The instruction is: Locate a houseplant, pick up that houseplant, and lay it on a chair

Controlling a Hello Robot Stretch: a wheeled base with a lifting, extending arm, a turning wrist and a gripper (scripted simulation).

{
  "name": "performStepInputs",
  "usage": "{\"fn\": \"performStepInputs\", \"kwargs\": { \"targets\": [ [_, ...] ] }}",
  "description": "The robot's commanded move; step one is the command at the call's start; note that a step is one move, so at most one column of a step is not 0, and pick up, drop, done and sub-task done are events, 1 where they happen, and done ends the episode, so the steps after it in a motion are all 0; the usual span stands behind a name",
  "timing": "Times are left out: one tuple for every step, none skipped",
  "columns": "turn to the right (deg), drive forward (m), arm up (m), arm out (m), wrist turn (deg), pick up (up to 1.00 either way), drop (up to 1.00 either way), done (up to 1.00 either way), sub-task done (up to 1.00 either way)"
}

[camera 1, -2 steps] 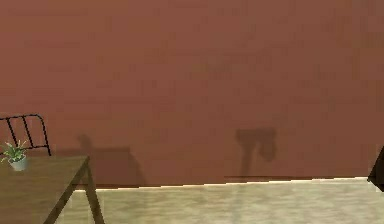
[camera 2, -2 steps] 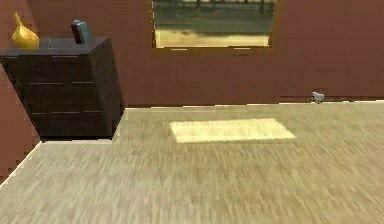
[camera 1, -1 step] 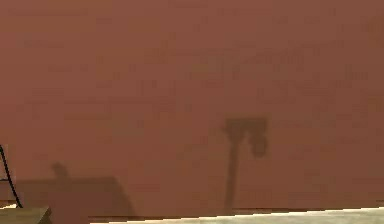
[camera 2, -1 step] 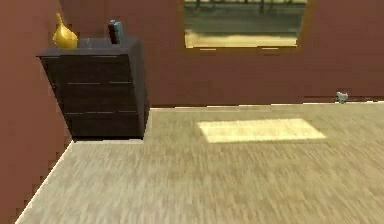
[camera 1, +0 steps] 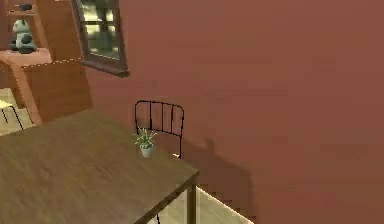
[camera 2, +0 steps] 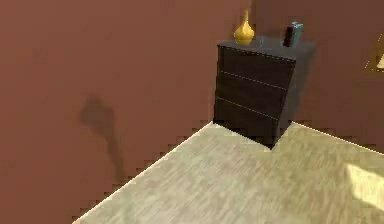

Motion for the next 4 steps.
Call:
{"fn": "performStepInputs", "kwargs": {
  "targets": [
    [-45.0,0.00,0.00,0.00,0.0,0.00,0.00,0.00,0.00],
    [-45.0,0.00,0.00,0.00,0.0,0.00,0.00,0.00,0.00],
    [-12.0,0.00,0.00,0.00,0.0,0.00,0.00,0.00,0.00],
    [45.0,0.00,0.00,0.00,0.0,0.00,0.00,0.00,0.00]
  ]
}}
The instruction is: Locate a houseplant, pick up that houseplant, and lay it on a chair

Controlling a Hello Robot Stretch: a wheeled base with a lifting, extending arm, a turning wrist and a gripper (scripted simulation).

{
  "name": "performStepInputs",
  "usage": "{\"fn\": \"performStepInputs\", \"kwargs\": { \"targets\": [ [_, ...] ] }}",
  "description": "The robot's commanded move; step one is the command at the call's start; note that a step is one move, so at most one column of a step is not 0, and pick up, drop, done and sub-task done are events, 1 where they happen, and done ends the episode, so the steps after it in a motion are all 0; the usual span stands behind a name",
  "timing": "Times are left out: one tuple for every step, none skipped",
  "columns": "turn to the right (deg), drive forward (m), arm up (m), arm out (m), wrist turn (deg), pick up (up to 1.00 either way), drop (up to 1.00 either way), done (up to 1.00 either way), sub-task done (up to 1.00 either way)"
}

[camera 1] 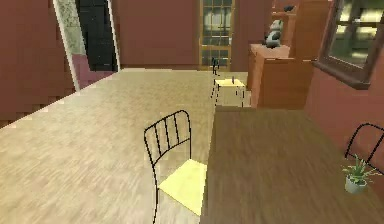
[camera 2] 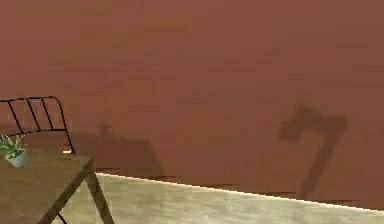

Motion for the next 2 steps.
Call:
{"fn": "performStepInputs", "kwargs": {
  "targets": [
    [45.0,0.00,0.00,0.00,0.0,0.00,0.00,0.00,0.00],
    [33.0,0.00,0.00,0.00,0.0,0.00,0.00,0.00,0.00]
  ]
}}
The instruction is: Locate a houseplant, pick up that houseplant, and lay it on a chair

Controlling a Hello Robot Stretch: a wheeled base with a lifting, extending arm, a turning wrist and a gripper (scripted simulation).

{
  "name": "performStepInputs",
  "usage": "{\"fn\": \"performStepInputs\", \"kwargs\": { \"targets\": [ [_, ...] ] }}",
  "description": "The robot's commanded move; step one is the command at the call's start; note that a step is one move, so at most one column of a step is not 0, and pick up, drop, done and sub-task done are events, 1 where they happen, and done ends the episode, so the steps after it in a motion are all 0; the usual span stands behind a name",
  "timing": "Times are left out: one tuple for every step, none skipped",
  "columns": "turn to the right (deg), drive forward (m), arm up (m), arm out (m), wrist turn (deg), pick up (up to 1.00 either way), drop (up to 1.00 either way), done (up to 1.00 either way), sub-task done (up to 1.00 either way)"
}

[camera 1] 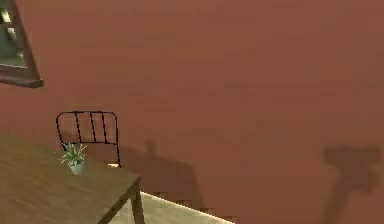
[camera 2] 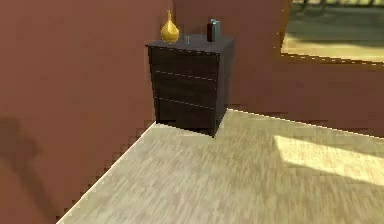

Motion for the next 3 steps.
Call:
{"fn": "performStepInputs", "kwargs": {
  "targets": [
    [0.0,0.80,0.00,0.00,0.0,0.00,0.00,0.00,0.00],
    [-12.0,0.00,0.00,0.00,0.0,0.00,0.00,0.00,0.00],
    [0.0,0.05,0.00,0.00,0.0,0.00,0.00,0.00,0.00]
  ]
}}
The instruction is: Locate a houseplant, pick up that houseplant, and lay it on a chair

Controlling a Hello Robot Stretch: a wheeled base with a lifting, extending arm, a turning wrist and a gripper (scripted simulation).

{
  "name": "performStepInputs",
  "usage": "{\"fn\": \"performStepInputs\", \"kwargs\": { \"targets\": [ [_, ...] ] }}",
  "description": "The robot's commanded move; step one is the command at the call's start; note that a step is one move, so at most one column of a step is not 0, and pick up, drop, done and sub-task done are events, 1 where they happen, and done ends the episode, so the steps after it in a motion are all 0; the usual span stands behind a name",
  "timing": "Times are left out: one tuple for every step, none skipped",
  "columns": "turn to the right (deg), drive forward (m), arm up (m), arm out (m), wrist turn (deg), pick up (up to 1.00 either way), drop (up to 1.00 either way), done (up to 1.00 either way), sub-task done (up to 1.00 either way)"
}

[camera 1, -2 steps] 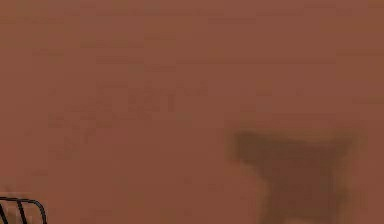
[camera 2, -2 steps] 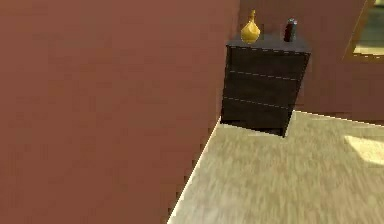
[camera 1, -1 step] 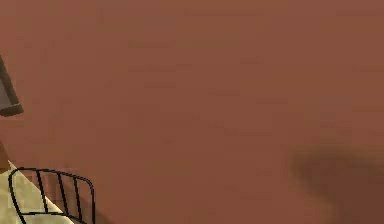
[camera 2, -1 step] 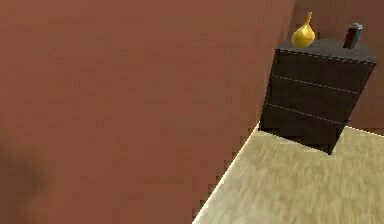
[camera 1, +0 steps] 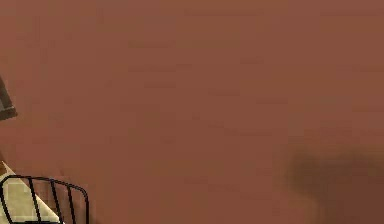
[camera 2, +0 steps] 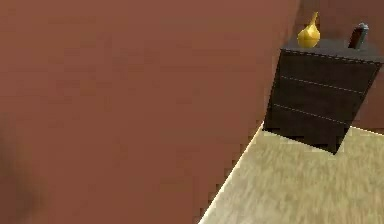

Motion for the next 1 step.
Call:
{"fn": "performStepInputs", "kwargs": {
  "targets": [
    [-45.0,0.00,0.00,0.00,0.0,0.00,0.00,0.00,0.00]
  ]
}}
